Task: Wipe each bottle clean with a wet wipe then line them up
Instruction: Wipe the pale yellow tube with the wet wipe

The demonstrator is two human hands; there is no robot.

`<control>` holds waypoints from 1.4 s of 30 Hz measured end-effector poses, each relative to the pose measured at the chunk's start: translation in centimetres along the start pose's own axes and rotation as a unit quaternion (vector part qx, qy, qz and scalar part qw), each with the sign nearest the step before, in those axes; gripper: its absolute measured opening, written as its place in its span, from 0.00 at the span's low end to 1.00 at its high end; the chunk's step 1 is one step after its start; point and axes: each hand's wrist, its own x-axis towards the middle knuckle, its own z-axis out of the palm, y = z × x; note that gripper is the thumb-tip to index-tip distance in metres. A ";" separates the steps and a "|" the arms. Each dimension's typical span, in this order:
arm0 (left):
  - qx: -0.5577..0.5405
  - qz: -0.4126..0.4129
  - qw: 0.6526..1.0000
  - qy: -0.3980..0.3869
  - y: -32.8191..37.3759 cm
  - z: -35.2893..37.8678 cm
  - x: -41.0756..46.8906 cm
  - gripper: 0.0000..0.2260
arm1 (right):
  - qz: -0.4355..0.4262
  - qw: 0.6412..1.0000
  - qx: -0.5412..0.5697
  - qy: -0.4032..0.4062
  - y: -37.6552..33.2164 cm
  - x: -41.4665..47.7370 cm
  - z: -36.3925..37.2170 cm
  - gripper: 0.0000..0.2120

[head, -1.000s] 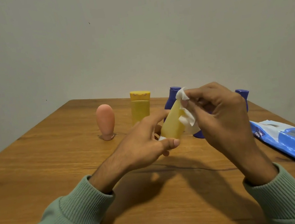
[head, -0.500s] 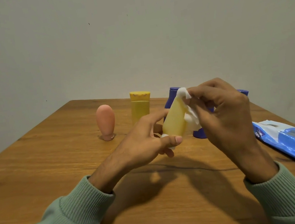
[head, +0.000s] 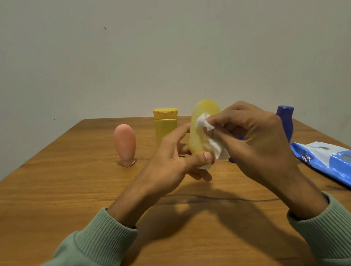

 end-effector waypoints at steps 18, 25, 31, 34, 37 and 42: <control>-0.067 -0.016 0.997 -0.046 0.6 -0.3 -0.2 0.28 | 0.131 0.986 0.082 0.070 -0.5 0.8 -1.4 0.07; -0.125 -0.015 0.992 -0.021 0.4 -0.5 -0.1 0.25 | 0.134 0.983 0.120 -0.024 -0.9 0.4 -0.7 0.07; -0.120 -0.023 0.990 -0.078 0.0 -0.5 -0.3 0.23 | 0.133 0.982 0.130 -0.016 -0.7 0.5 -1.3 0.07; -0.123 -0.020 0.988 -0.087 0.1 -0.6 -0.4 0.23 | 0.139 0.981 0.132 0.016 -0.7 0.5 -1.2 0.07; -0.147 -0.011 0.988 -0.050 0.2 -0.4 -0.2 0.23 | 0.129 0.984 0.122 0.000 -0.9 0.4 -0.9 0.07; -0.150 -0.007 0.987 -0.051 0.3 -0.5 -0.1 0.21 | 0.119 0.986 0.116 -0.013 -1.0 0.4 -0.8 0.07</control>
